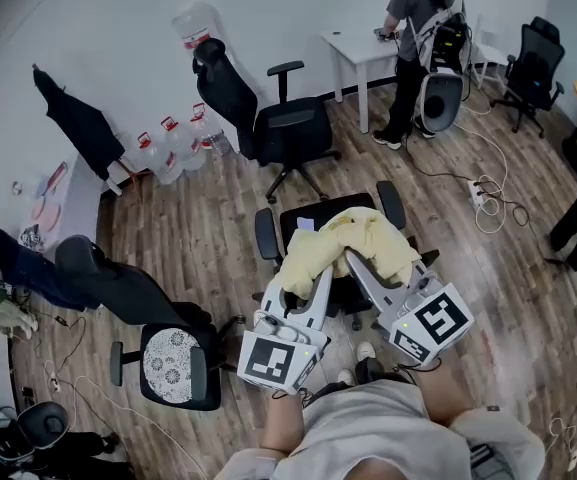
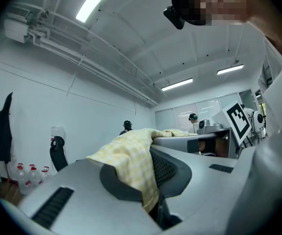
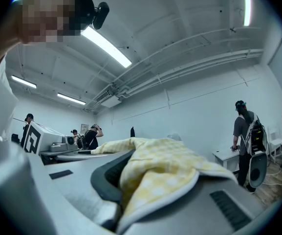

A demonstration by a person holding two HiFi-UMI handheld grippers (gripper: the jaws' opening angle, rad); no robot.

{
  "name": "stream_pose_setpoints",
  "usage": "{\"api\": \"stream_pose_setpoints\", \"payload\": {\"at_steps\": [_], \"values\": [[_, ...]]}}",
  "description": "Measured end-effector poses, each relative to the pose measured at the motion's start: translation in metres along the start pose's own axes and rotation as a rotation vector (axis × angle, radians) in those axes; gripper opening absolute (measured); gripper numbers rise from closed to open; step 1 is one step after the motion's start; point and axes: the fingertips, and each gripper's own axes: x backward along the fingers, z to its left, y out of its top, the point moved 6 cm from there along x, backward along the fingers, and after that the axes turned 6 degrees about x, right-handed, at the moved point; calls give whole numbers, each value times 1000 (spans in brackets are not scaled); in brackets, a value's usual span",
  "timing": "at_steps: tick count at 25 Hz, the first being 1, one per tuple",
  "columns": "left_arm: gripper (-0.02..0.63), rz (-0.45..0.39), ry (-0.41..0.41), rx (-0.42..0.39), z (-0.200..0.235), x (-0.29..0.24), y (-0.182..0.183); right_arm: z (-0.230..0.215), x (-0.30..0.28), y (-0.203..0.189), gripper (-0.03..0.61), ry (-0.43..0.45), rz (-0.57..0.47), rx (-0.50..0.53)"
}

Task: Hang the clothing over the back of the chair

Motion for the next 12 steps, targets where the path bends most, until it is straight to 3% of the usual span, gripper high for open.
{"api": "stream_pose_setpoints", "payload": {"at_steps": [12], "values": [[31,-11,-63,34,-20,49,-3,51,30,6,38,-60,28,3]]}}
